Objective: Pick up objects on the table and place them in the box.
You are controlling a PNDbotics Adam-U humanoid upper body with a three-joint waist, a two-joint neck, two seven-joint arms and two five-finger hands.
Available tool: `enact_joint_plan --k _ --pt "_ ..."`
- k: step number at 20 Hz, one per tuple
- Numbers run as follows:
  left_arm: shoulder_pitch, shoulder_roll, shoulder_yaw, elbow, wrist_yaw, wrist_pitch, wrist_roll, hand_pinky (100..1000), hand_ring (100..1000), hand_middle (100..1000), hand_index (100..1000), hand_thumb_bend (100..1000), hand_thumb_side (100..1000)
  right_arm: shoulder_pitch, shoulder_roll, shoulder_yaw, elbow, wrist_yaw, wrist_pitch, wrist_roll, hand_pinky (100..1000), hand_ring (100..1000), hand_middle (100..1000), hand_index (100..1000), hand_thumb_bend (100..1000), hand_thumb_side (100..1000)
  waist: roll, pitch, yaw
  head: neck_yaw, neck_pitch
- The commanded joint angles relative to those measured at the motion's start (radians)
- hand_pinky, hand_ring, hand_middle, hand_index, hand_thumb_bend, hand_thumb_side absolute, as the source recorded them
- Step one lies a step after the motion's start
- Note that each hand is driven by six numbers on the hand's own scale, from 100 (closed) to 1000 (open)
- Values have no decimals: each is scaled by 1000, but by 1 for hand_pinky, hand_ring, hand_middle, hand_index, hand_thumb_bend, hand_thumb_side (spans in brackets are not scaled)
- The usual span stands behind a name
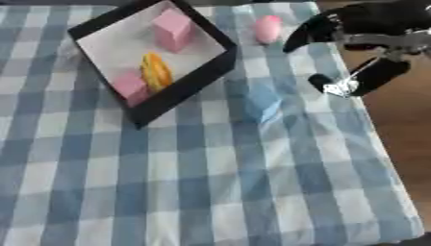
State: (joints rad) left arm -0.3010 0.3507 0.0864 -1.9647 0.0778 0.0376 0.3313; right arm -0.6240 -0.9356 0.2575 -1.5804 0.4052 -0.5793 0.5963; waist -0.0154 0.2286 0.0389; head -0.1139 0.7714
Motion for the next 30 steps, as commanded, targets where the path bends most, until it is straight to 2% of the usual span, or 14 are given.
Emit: enact_joint_plan --k 1,3,4,5,10,16,20,25,28,30 --pt "-3 27 15 -16 -5 -5 13 842 798 734 903 100 695 -39 19 3 40 17 -26 35 945 915 859 918 100 454 -14 -35 -7 5 -1" --pt "1 30 19 -17 -10 -7 20 845 799 733 903 100 692 -63 49 11 63 17 -29 56 945 915 860 917 104 467 -16 -40 -15 14 -1" --pt "3 32 21 -18 -14 -9 23 849 799 733 902 100 714 -73 61 13 70 20 -32 64 945 915 860 917 136 521 -17 -43 -20 19 -1" --pt "5 33 23 -18 -17 -10 26 851 799 733 902 100 690 -80 73 15 75 23 -35 71 945 915 860 917 104 469 -18 -45 -24 24 -1" --pt "10 35 29 -23 -42 -23 44 862 798 731 900 100 682 -95 121 26 95 48 -42 94 944 915 860 916 106 473 -17 -55 -32 28 -1" --pt "17 37 32 -26 -61 -25 69 884 795 723 894 100 679 -97 144 30 118 74 -38 92 942 915 860 914 111 485 -14 -58 -33 17 -1" --pt "17 38 34 -34 -83 -36 93 893 798 717 891 100 668 -97 159 40 127 100 -41 92 945 920 868 921 142 533 -12 -57 -27 5 -1" --pt "19 38 32 -35 -90 -46 118 894 798 713 890 100 669 -89 172 48 129 132 -31 59 953 919 858 926 136 605 -12 -53 -22 0 -1" --pt "19 38 33 -35 -88 -46 121 894 782 710 890 100 670 -82 172 62 123 148 -31 58 963 924 866 941 187 640 -12 -51 -22 0 -1" --pt "20 38 32 -35 -85 -47 121 895 751 709 890 100 672 -80 173 70 119 155 -44 76 971 924 875 959 254 638 -11 -49 -21 0 -1"
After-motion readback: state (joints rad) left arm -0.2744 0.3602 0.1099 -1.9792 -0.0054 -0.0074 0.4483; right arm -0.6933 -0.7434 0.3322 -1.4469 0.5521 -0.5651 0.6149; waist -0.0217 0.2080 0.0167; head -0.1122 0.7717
